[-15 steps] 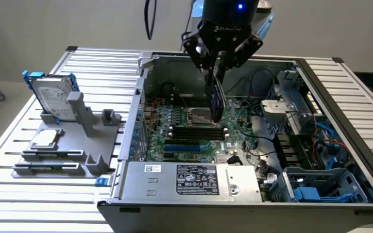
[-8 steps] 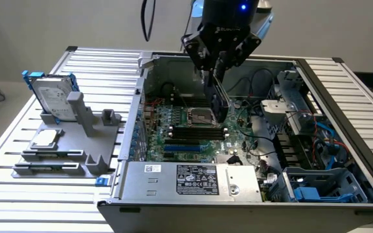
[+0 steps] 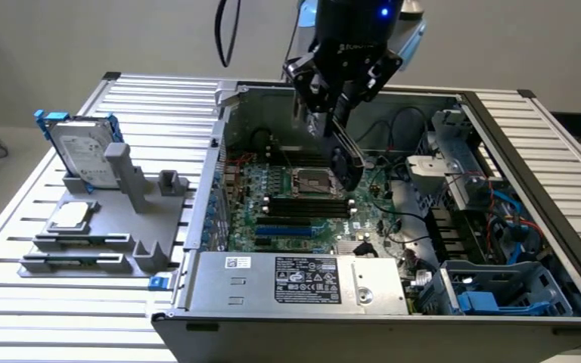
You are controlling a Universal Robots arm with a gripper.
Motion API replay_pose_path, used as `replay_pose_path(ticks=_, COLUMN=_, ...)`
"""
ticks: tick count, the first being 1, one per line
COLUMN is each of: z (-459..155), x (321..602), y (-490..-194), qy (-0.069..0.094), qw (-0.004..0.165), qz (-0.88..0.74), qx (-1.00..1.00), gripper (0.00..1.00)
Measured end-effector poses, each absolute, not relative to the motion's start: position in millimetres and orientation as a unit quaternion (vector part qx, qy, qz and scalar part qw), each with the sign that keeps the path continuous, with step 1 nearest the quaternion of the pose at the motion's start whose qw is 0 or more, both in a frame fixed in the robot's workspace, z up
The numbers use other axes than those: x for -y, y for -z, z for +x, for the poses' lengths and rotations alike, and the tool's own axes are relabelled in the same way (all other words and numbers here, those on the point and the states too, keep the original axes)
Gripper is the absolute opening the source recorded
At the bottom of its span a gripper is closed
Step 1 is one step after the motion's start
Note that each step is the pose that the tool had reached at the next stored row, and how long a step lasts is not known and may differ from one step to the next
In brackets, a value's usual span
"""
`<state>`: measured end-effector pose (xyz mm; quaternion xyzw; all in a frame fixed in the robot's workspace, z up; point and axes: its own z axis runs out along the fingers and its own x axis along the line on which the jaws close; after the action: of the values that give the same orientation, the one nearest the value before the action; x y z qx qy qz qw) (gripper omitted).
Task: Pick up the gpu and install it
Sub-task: 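Insert the gpu into the slot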
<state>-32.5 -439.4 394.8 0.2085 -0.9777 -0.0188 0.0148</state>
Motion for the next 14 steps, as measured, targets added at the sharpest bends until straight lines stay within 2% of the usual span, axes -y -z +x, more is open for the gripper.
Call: replay_pose_path(ticks=14, z=-32.5, x=439.4, y=-391.8, qy=0.017, qw=0.017, qz=0.331, qx=0.943, gripper=0.26)
